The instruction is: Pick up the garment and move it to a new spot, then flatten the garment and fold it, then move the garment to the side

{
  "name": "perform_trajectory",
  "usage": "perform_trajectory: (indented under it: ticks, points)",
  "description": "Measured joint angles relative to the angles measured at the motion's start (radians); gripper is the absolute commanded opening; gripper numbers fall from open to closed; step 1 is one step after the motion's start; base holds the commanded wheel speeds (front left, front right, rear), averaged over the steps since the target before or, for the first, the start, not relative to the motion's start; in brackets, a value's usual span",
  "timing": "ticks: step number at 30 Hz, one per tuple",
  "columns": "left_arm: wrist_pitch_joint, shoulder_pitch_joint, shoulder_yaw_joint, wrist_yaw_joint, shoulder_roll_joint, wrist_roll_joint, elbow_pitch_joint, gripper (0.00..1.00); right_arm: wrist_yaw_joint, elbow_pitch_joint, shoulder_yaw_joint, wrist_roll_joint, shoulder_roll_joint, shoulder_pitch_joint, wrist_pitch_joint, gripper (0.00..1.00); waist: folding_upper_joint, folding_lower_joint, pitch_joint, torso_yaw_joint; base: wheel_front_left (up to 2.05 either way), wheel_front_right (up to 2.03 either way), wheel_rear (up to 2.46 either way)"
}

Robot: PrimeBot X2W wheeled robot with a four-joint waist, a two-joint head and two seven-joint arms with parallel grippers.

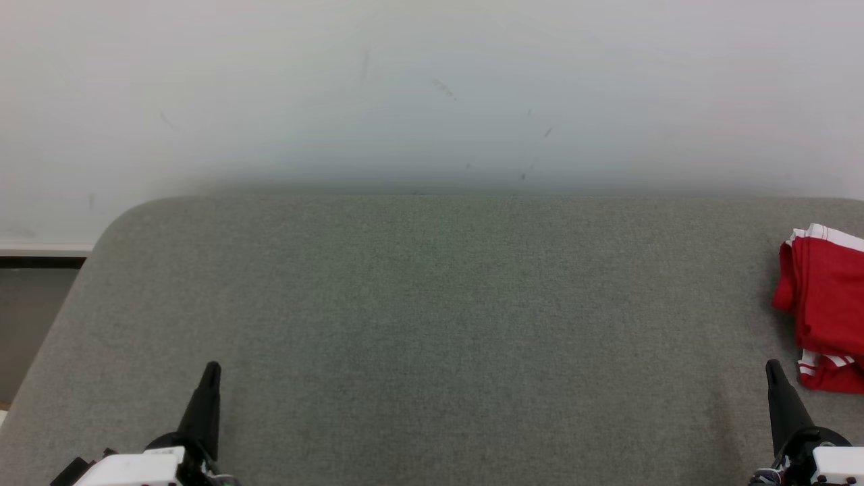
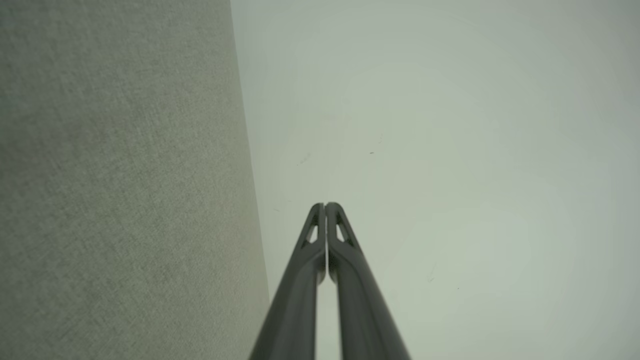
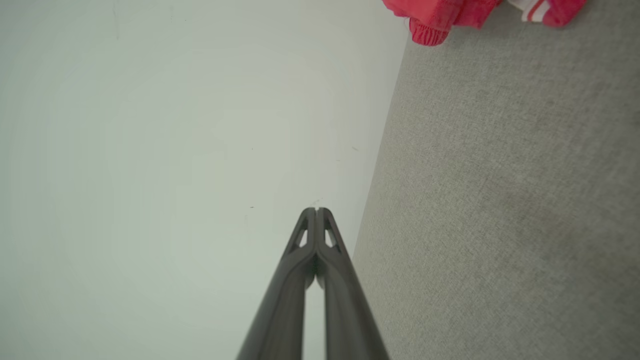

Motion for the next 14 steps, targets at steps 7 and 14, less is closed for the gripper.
perform_trajectory:
  ticks: [7,14]
  points:
    - [0.0,0.0,0.0,0.0,0.0,0.0,0.0,0.0,0.0,0.0,0.0,0.0,0.0,0.0,0.0,0.0,0.0,0.0,0.0,0.0,0.0,0.0,0.0]
    - [0.0,0.0,0.0,0.0,0.0,0.0,0.0,0.0,0.0,0.0,0.0,0.0,0.0,0.0,0.0,0.0,0.0,0.0,0.0,0.0,0.0,0.0,0.0]
